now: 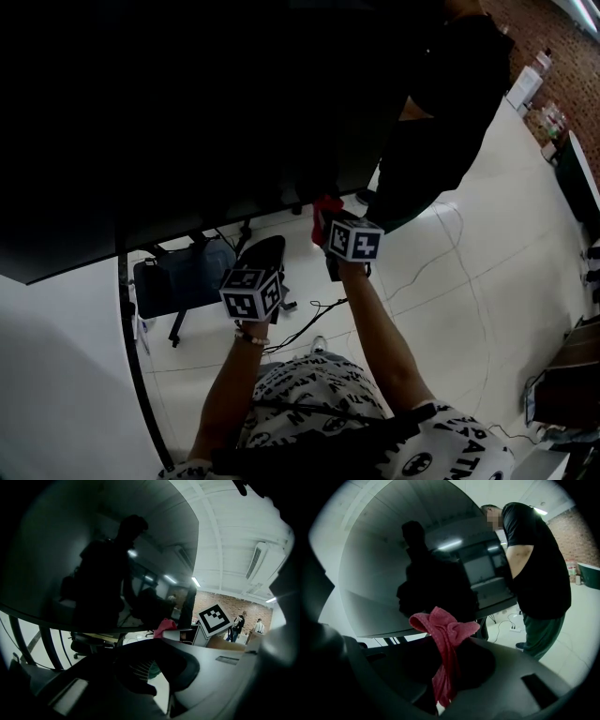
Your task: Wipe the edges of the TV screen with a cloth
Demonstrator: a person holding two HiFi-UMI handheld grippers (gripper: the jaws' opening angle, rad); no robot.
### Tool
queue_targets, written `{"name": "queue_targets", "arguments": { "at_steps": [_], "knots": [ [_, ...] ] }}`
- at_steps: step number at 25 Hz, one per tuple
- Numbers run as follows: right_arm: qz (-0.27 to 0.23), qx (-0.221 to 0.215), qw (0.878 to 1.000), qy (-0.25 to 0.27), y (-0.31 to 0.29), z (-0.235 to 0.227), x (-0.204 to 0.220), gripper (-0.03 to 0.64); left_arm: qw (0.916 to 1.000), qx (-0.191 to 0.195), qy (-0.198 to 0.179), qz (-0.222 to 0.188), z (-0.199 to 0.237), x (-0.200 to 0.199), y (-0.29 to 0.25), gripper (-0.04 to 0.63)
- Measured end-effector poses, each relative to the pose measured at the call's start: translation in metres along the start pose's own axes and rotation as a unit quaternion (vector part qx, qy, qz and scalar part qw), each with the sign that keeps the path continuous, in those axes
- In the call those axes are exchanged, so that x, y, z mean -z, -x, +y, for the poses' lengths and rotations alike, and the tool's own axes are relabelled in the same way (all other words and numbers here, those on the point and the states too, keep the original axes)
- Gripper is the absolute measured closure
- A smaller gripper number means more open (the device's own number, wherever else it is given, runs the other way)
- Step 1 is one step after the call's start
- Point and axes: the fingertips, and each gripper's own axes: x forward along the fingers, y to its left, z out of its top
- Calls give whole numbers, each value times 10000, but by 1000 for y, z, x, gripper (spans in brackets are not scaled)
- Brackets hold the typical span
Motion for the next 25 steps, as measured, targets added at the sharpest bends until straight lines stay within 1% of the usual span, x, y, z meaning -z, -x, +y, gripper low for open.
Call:
{"name": "queue_targets", "arguments": {
  "at_steps": [3, 6, 10, 13, 17, 20, 22, 25],
  "knots": [
    [-71, 164, 9998, 21, 15, -41, -16, 540, 10000, -10, 30, -8, -22, 4, -13, 601],
    [-73, 377, 9990, 222, 25, -76, -34, 540, 10000, 7, 69, 10, -38, 10, -27, 601],
    [54, 617, 9961, 627, 31, -94, -40, 540, 10000, 1, 91, -25, -46, 8, -34, 601],
    [-109, 967, 9892, 1096, 48, -102, -59, 540, 9999, 107, -75, -66, -63, -3, -37, 601],
    [-598, 1309, 9705, 1935, 71, -86, -116, 540, 9986, 405, -327, -135, -84, -24, -45, 601],
    [-832, 1415, 9557, 2444, 89, -65, -156, 540, 9965, 615, -488, -277, -101, -47, -44, 601],
    [-995, 1426, 9494, 2615, 104, -54, -176, 540, 9949, 733, -574, -384, -114, -62, -40, 601],
    [-1244, 1480, 9432, 2700, 122, -40, -202, 540, 9922, 852, -695, -583, -126, -90, -33, 601]
  ]
}}
